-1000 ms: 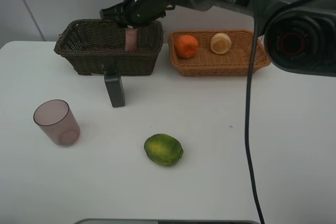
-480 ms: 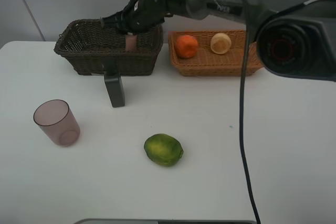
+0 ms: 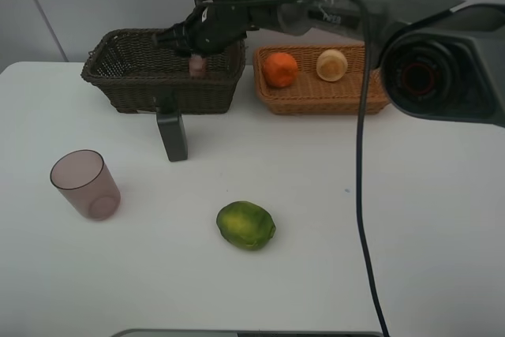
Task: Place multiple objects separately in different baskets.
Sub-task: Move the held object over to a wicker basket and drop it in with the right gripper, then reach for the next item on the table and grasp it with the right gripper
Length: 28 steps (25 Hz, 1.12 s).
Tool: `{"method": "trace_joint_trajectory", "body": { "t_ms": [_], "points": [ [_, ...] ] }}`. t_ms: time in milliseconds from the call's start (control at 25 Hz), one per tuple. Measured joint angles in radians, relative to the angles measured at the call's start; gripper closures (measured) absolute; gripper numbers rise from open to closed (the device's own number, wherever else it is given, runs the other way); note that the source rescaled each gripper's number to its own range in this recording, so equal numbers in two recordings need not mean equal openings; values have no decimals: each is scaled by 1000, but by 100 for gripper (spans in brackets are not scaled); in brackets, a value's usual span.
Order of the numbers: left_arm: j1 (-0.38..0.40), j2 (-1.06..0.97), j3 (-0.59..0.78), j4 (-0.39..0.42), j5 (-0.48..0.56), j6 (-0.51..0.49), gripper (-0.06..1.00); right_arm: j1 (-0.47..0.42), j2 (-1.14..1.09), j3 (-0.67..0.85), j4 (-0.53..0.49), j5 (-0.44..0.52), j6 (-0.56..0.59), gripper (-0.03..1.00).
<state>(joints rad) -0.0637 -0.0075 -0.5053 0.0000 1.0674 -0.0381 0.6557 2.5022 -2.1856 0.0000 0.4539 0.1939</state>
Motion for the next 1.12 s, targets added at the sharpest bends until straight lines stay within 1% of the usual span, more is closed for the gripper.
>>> {"method": "trace_joint_trajectory", "body": {
  "t_ms": [120,200,240,280,360,440,560,720,960,1040,1120],
  "points": [
    [0,0,0,0,0,0,-5,0,0,0,0,-9,0,38],
    [0,0,0,0,0,0,-5,0,-1,0,0,-10,0,21],
    [0,0,0,0,0,0,-5,0,-5,0,0,-10,0,16],
    [0,0,0,0,0,0,-5,0,-7,0,0,-8,0,13],
    [0,0,0,0,0,0,-5,0,-25,0,0,12,0,10],
    [0,0,0,0,0,0,-5,0,-52,0,0,42,0,9],
    [0,0,0,0,0,0,-5,0,-106,0,-5,125,-31,9],
    [0,0,0,0,0,0,-5,0,-176,0,-7,323,-124,9],
    [0,0,0,0,0,0,-5,1,-243,9,-33,656,-194,9],
    [0,0,0,0,0,0,-5,4,-271,41,-42,725,-230,9],
    [0,0,0,0,0,0,-5,13,-308,95,-48,755,-261,9]
  ]
}}
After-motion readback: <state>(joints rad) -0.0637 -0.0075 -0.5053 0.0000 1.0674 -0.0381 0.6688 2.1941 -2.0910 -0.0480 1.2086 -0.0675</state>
